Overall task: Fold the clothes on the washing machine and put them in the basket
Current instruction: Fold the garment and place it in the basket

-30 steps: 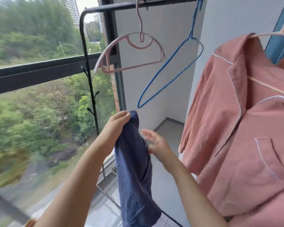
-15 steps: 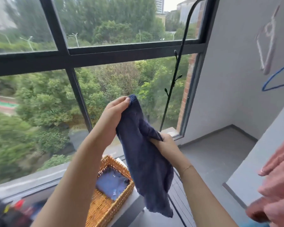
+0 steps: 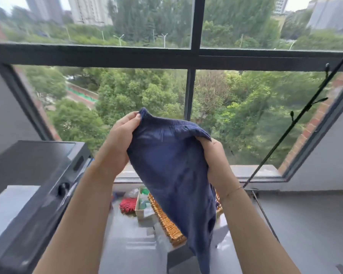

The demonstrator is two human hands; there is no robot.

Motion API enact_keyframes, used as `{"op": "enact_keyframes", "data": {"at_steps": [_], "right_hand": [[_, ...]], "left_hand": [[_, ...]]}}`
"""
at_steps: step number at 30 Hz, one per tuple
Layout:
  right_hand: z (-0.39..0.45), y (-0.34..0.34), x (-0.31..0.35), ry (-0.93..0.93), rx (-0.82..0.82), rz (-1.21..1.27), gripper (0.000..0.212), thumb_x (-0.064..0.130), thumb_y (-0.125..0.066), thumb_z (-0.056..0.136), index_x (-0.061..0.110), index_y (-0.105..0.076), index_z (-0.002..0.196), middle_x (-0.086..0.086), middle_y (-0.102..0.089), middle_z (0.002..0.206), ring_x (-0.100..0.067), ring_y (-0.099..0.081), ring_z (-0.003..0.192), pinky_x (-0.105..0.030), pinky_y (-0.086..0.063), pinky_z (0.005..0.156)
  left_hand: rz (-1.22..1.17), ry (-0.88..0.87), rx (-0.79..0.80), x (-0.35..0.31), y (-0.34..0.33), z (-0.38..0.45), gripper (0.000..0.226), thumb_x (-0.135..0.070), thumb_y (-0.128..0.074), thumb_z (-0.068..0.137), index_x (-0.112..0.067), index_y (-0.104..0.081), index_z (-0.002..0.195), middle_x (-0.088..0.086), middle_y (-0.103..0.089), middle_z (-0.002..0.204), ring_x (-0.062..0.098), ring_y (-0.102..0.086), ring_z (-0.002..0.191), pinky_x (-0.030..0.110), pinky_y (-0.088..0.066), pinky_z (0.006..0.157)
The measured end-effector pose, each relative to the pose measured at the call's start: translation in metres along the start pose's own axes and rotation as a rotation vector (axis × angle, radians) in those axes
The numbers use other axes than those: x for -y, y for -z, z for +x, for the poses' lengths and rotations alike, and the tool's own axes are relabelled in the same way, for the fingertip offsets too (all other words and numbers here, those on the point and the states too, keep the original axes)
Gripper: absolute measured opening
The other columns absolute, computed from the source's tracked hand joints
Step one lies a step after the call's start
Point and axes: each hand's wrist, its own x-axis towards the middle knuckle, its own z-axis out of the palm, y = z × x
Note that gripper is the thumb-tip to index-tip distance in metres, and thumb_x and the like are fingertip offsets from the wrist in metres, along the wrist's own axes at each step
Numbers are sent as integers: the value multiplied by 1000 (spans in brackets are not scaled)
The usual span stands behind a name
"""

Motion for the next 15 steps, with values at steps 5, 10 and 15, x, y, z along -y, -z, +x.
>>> {"op": "enact_keyframes", "data": {"at_steps": [5,10,15], "right_hand": [[-19,-100,-24,9,187,-24,23,16,-57,95,19,-70,77,9,-72,68,-4,-65,66,-21,-54,62],[-32,-183,-56,1,360,-48,20,19,-57,96,3,-68,91,-2,-69,79,-9,-62,72,-25,-50,65],[-31,-249,-90,0,481,-41,20,12,-54,97,13,-63,80,0,-64,75,-8,-56,71,-24,-46,62]], "left_hand": [[12,-6,-164,-26,97,-42,27,-9,-39,101,-14,-62,87,-4,-67,71,5,-63,64,17,-50,63],[-100,9,-345,-39,174,-75,28,-32,-45,99,-11,-63,92,3,-70,78,16,-66,78,21,-54,67],[314,57,-403,-38,229,-95,20,-32,-74,81,-16,-71,92,1,-74,87,15,-69,84,24,-56,71]]}}
